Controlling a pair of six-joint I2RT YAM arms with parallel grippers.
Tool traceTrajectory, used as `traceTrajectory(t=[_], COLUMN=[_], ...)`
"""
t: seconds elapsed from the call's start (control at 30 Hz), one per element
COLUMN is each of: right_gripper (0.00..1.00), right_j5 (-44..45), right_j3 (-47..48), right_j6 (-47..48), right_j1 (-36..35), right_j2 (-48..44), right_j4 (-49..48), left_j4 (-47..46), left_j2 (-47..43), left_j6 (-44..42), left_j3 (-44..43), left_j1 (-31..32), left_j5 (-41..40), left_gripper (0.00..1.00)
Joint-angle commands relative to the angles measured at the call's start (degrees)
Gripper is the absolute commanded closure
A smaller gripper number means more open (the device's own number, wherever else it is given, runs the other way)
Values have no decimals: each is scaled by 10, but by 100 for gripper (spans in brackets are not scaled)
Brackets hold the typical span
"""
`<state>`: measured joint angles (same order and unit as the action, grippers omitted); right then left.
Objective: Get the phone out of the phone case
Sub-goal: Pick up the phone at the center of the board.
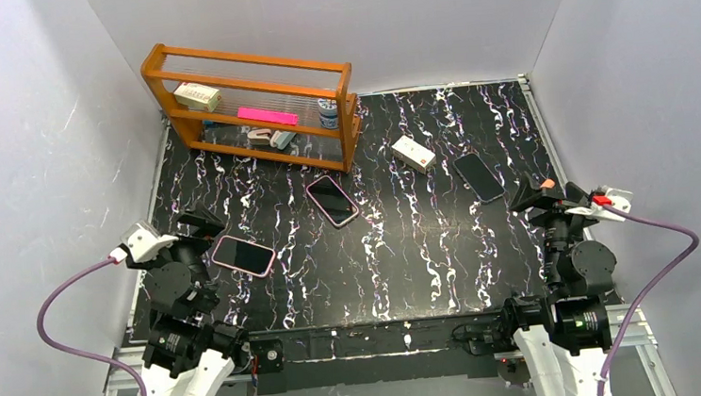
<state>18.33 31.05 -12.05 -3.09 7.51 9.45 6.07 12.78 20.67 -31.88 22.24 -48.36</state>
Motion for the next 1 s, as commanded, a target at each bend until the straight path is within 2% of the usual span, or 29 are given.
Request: traceTrajectory(t=[0.0, 0.17, 0.3, 0.43, 0.67, 0.8, 0.97], right_gripper=[1, 1, 1, 1, 1, 1, 1], right_j5=[11, 12, 13, 11, 6, 1, 0], right_j3=[4, 2, 2, 2, 1, 0, -3], right_j6=[-4, -4, -4, -3, -3, -3, -2], right_j1=[-3, -8, -17, -23, -34, -38, -46], right_j2=[-17, -24, -26, -28, -32, -38, -41], right_j4=[-21, -22, -19, -20, -20, -20, -21], left_j4=[-3, 0, -17, 6, 103, 168, 301], left_j2=[24, 28, 14, 35, 167, 255, 402], left_j6=[14, 18, -6, 10, 119, 235, 327], left_j3=[-23, -27, -19, -23, -66, -77, -128], left_j1=[-3, -4, -4, -4, -4, -4, -6], left_j5=[-1, -13, 45, 53, 50, 19, 11], left_gripper=[2, 2, 2, 2, 2, 2, 2])
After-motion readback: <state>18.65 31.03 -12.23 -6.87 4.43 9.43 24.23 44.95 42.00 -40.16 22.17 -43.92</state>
